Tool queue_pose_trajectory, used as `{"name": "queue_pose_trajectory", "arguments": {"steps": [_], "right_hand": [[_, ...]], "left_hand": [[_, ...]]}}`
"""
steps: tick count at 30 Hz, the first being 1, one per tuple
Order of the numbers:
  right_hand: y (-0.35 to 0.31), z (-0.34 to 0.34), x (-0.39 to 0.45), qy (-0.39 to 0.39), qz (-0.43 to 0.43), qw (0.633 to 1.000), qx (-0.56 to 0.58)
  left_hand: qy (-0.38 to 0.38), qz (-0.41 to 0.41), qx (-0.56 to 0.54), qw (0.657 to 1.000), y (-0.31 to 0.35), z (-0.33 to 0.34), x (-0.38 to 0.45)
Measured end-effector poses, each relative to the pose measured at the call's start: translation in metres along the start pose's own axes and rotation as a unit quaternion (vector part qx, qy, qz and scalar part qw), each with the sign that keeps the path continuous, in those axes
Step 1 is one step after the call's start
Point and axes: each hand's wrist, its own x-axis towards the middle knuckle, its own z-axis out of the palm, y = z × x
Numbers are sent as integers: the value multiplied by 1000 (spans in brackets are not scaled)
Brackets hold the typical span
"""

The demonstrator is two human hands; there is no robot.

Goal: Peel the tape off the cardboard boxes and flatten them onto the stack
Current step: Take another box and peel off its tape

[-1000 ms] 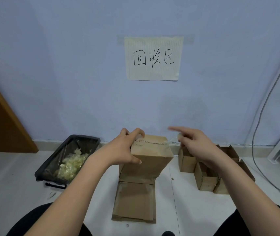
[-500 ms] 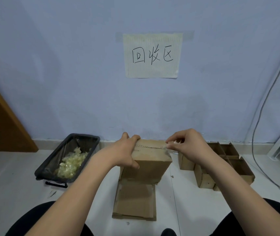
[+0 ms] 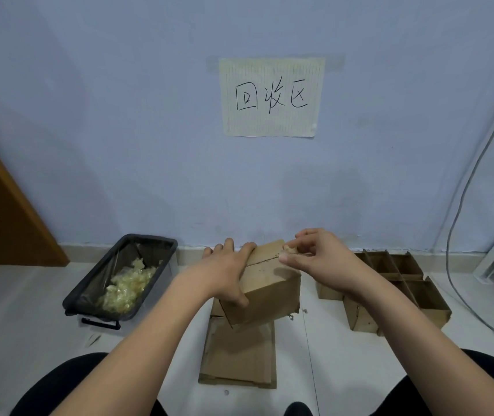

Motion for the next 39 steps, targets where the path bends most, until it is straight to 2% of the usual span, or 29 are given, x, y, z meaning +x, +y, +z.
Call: {"name": "queue_pose_trajectory", "arguments": {"steps": [4, 8, 13, 18, 23, 26, 32, 35, 39], "right_hand": [[2, 0, -3, -1, -14, 998, -58], [4, 3, -1, -7, 21, 991, -129], [3, 5, -3, -51, 12, 993, -103], [0, 9, -3, -61, -12, 982, -180], [-2, 10, -5, -7, -30, 993, -110], [-8, 12, -8, 0, -36, 999, -22], [-10, 12, -8, 10, -40, 998, 56], [-7, 6, -7, 23, -37, 991, 123], [-9, 4, -6, 59, -44, 988, 133]], "left_hand": [[-3, 2, -13, 1000, 0, -4, 0], [-9, 15, -8, 1000, 1, -1, 0], [-14, 23, 12, 1000, 1, 2, 1], [-27, 31, 15, 999, 2, 0, 3], [-4, 38, 22, 999, 4, 6, 2], [4, 60, -37, 998, 10, 9, 4], [31, 86, -202, 975, 17, 6, 7], [44, 84, -226, 969, 11, -2, 5], [37, 86, -242, 966, 9, -6, 1]]}}
